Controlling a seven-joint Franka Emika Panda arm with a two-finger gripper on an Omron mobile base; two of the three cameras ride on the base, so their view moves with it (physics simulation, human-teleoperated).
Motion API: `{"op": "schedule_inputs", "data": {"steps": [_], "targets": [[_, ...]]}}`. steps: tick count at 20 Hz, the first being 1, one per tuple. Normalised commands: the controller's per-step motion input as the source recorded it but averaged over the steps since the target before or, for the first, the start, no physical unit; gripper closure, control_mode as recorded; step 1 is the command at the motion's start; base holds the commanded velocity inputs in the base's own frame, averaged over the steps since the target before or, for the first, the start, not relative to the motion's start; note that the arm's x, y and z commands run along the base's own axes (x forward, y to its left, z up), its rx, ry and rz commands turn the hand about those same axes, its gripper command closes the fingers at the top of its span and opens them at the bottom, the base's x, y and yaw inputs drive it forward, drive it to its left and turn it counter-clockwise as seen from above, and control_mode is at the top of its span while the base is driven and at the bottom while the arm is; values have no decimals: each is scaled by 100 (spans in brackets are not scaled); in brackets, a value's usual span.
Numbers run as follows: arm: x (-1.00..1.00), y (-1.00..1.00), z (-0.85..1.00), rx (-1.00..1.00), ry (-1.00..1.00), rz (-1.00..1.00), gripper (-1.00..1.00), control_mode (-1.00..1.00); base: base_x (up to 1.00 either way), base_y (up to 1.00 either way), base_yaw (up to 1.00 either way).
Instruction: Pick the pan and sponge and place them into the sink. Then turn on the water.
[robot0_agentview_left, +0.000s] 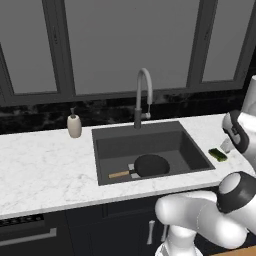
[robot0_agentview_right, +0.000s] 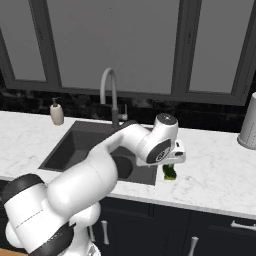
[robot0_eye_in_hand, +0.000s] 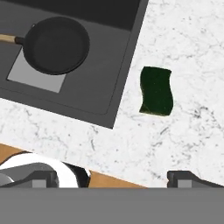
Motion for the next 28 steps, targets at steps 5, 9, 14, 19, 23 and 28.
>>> {"op": "schedule_inputs", "data": {"steps": [5, 9, 14, 19, 23, 28], "targets": [[19, 0, -29, 0, 0, 7, -100, -100, 0, 0, 0], [28, 0, -26, 0, 3, 1, -100, -100, 0, 0, 0], [34, -4, -13, 0, 5, 0, -100, -100, 0, 0, 0], [29, -20, -12, 0, 5, 0, -100, -100, 0, 0, 0], [21, -12, -21, 0, 5, 0, -100, -100, 0, 0, 0], [21, -5, -17, 0, 2, 0, -100, -100, 0, 0, 0]]}}
